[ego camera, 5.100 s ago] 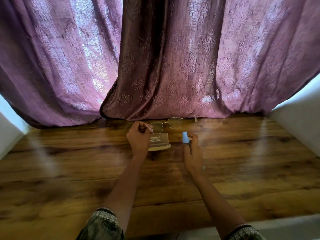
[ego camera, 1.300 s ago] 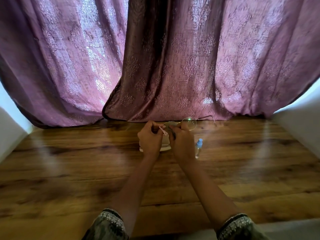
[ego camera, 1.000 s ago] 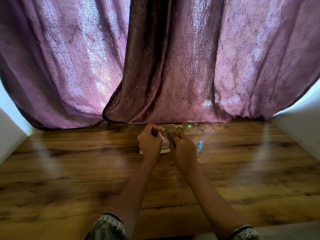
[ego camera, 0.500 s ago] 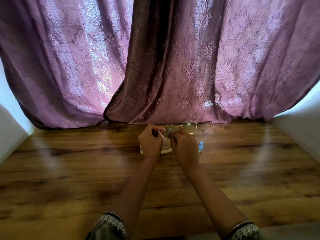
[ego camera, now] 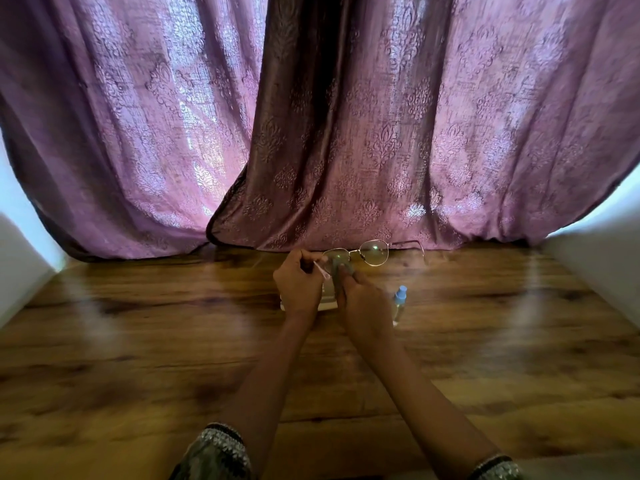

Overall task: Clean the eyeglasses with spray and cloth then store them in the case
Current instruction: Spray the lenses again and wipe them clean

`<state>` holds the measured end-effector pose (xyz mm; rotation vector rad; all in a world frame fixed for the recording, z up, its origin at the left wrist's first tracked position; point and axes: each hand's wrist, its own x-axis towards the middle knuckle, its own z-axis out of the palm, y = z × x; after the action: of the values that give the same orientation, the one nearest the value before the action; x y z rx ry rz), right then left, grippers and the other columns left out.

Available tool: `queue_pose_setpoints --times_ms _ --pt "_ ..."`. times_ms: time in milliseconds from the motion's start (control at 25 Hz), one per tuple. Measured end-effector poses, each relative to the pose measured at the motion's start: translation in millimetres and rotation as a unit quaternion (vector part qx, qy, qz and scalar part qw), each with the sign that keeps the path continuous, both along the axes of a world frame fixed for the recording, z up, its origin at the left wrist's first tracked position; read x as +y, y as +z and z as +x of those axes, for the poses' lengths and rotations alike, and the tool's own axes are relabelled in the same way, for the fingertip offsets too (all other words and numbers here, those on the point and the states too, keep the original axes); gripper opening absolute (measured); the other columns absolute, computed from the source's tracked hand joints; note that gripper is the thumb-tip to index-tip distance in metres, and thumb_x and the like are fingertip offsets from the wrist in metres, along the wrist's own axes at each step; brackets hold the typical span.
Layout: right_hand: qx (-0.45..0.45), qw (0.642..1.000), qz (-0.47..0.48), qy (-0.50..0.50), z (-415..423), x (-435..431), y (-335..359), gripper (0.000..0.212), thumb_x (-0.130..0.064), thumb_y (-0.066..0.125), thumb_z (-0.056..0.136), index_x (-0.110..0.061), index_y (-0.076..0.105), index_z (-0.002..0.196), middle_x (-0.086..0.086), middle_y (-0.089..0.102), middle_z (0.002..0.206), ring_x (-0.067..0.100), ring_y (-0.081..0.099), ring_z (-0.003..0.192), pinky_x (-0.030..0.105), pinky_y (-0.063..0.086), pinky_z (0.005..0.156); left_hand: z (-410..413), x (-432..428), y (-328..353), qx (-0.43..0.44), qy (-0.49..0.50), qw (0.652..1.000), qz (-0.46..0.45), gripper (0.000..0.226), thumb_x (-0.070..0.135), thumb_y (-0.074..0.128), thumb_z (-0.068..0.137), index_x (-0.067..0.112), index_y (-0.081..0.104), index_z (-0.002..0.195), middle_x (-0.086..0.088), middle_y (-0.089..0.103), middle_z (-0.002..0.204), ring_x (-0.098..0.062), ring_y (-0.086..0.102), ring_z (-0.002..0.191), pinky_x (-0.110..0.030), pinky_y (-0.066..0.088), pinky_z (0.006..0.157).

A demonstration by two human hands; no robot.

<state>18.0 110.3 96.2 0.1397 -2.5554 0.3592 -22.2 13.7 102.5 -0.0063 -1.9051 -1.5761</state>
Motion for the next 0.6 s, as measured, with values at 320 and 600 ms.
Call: queue_pose_setpoints --times_ms 320,600 --pt "-0.02 0.999 -0.015 0.048 -2 -11 -5 0.042 -0.01 0.047 0.089 -0.005 0.047 0.131 0.016 0.06 0.117 0.036 0.064 0.086 0.039 0.053 0.065 1 1 4 -0.018 -0.003 1.0 0.001 0.006 0.0 0.071 0.073 -0.001 0.065 0.075 -0.003 0.067 0.072 0.016 0.057 0.065 0.002 0.039 0.06" --pt "-0.052 0.997 -0.051 0.024 -11 -5 12 0.034 -0.01 0.034 0.097 -0.005 0.043 0.13 0.015 0.054 0.119 0.035 0.057 0.1 0.039 0.047 0.077 4 2 6 -0.016 -0.007 1.0 -0.016 0.007 0.0 0.072 0.073 -0.002 0.065 0.073 0.002 0.065 0.071 0.019 0.056 0.064 0.002 0.039 0.06"
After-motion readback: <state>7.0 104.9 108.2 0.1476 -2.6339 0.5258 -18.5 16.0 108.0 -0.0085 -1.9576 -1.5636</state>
